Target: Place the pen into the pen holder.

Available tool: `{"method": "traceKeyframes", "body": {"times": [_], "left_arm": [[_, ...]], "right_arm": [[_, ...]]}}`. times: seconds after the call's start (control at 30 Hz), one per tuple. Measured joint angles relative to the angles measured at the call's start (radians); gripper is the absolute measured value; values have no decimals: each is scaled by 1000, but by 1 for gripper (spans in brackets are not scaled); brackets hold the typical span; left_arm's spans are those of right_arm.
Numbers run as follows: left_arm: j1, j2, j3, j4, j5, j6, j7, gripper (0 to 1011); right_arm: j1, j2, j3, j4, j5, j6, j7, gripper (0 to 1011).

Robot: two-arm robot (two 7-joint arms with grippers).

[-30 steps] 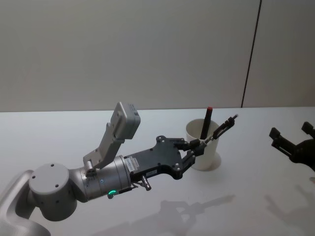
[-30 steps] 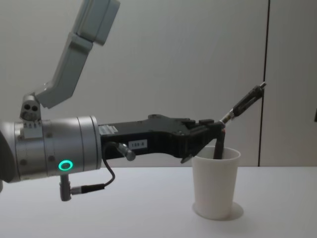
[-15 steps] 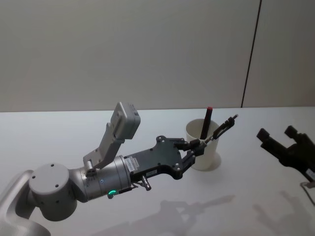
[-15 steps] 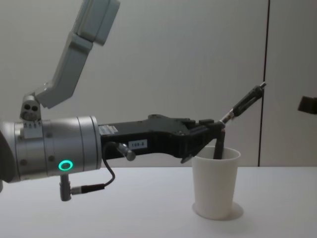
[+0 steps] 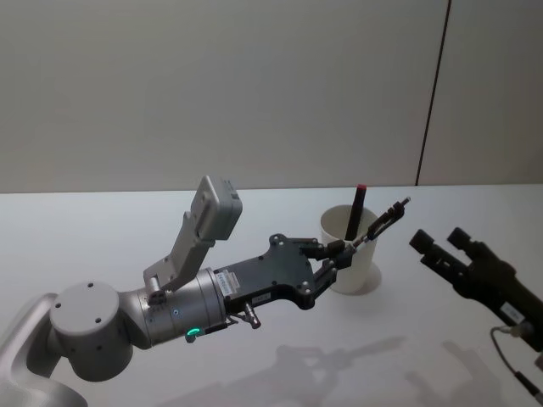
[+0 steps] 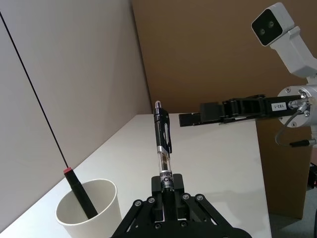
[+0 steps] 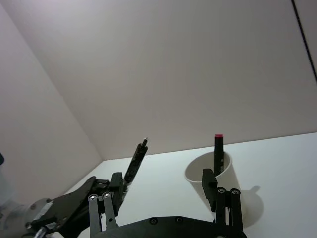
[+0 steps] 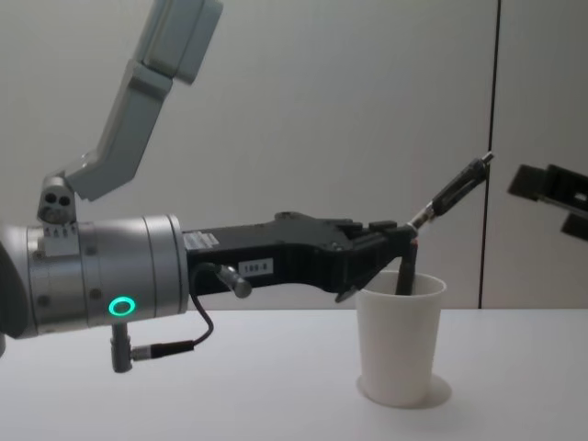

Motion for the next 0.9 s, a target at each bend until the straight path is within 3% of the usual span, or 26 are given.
{"method": "traceKeyframes", "body": {"times": [0.4, 0.9], "left_arm": [[0, 0, 0, 0, 0, 0, 0, 140], [0, 0, 0, 0, 0, 0, 0, 140]], "right_arm": [[24, -28, -26, 28, 67, 17, 48, 1001], [64, -56, -47, 67, 92, 12, 52, 1002]]}}
